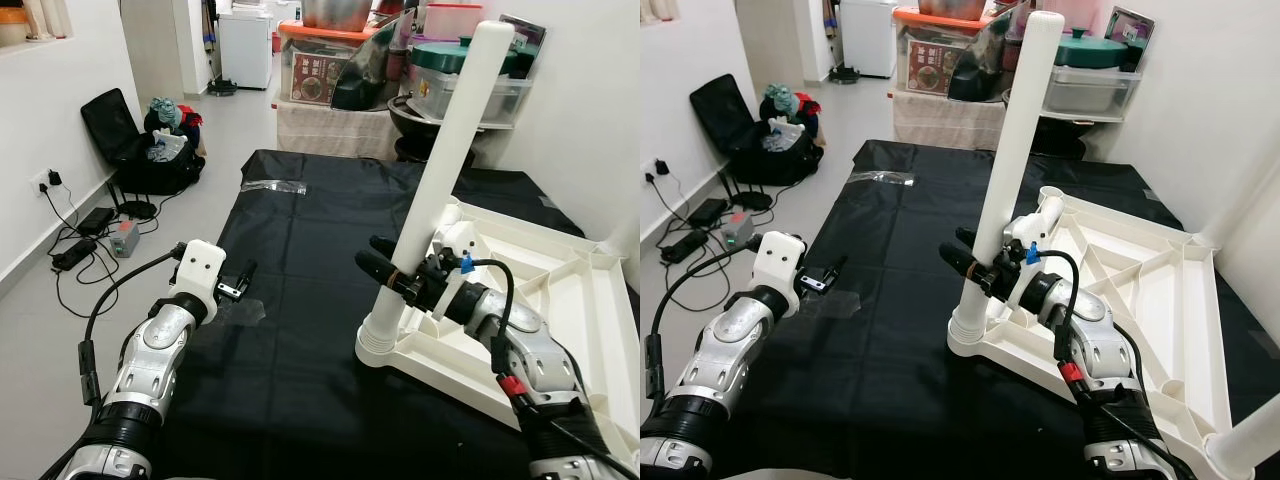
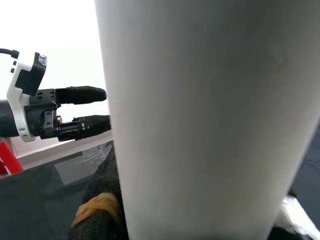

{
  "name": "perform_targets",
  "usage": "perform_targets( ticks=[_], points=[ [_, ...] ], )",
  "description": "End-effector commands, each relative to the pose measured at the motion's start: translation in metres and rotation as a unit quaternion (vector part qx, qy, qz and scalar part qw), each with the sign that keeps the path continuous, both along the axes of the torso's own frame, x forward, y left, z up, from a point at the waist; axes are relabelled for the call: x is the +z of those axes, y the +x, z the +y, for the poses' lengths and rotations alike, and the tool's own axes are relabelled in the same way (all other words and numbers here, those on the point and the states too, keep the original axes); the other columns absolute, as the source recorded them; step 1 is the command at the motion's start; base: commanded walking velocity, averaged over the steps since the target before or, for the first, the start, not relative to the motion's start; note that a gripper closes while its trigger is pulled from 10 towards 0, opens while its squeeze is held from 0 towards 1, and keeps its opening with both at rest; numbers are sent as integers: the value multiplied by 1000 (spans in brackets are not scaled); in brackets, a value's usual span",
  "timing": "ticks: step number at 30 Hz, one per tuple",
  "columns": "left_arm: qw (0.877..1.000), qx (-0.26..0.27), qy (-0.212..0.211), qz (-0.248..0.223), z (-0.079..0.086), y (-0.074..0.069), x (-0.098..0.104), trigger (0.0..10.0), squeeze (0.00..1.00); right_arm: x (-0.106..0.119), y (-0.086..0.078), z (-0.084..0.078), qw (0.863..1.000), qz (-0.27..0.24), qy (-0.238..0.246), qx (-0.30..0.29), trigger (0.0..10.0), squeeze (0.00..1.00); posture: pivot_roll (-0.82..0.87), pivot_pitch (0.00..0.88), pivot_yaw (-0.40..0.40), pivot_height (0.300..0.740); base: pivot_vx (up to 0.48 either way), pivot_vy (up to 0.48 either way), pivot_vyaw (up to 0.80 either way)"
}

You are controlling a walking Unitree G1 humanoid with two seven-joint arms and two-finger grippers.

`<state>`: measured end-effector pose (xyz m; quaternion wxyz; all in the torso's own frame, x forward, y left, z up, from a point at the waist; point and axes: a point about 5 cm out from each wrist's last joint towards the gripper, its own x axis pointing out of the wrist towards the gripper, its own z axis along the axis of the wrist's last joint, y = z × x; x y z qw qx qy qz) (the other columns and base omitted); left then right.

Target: Building children table

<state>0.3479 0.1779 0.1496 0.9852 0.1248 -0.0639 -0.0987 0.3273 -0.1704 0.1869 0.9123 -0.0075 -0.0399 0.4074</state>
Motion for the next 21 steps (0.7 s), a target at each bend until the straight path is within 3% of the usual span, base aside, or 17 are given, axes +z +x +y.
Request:
perform_targets(
  ticks=[1, 5, 6, 7, 8, 9, 10, 11, 12, 13, 14, 17, 20, 21],
  points=[
    [1000, -5, 5, 7, -1, 0, -2, 10000, 0, -40, -6, -1, 996, 86, -34, 1, 0, 0, 81, 0, -90, 740, 0, 0, 0],
    [1000, -5, 7, 6, -1, 1, -2, 10000, 0, -43, -4, -1, 994, 94, -52, -26, 0, 0, 81, 0, -88, 740, 0, 0, 0],
    [1000, -6, 7, 6, -2, 1, -3, 10000, 0, -57, 4, -10, 976, 139, -79, -150, 0, 0, 76, 0, -86, 740, 0, 0, 0],
    [1000, -5, 7, 6, -2, 0, -3, 10000, 0, -66, 6, -19, 949, 168, -99, -249, 0, 0, 76, 0, -86, 740, 0, 0, 0],
    [1000, -5, 7, 7, -2, 0, -3, 10000, 0, -73, 6, -25, 925, 185, -113, -311, 0, 0, 76, 0, -86, 740, 0, 0, 0],
    [1000, -5, 7, 7, -2, 0, -3, 10000, 0, -73, 6, -25, 925, 185, -113, -311, 0, 0, 76, 0, -86, 740, 0, 0, 0],
    [1000, -4, 7, 8, -1, -1, -4, 10000, 0, -77, 3, -28, 902, 194, -112, -369, 0, 0, 71, 0, -85, 740, 0, 0, 0],
    [1000, -4, 7, 8, -1, -1, -4, 10000, 0, -77, 3, -28, 902, 194, -112, -369, 0, 0, 71, 0, -85, 740, 0, 0, 0],
    [1000, -2, 8, 9, -1, -1, -6, 10000, 0, -80, -6, -27, 880, 193, -94, -423, 0, 0, 71, 0, -85, 740, 0, 0, 0],
    [1000, -2, 8, 9, -1, -1, -6, 10000, 0, -80, -6, -27, 880, 193, -94, -423, 0, 0, 71, 0, -85, 740, 0, 0, 0],
    [1000, -2, 8, 10, 0, -1, -6, 10000, 0, -82, -11, -25, 869, 195, -84, -447, 0, 0, 69, 0, -84, 740, 0, 0, 0],
    [1000, -1, 8, 10, -1, -1, -6, 10000, 0, -83, -14, -23, 862, 194, -79, -461, 0, 0, 67, 0, -83, 740, 0, 0, 0],
    [1000, -1, 9, 11, -1, 0, -6, 10000, 0, -81, -18, -22, 843, 184, -66, -501, 0, 0, 65, 0, -84, 740, 0, 0, 0],
    [1000, -1, 9, 11, -1, 0, -6, 10000, 0, -81, -18, -22, 843, 184, -66, -501, 0, 0, 65, 0, -84, 740, 0, 0, 0]
  ],
)
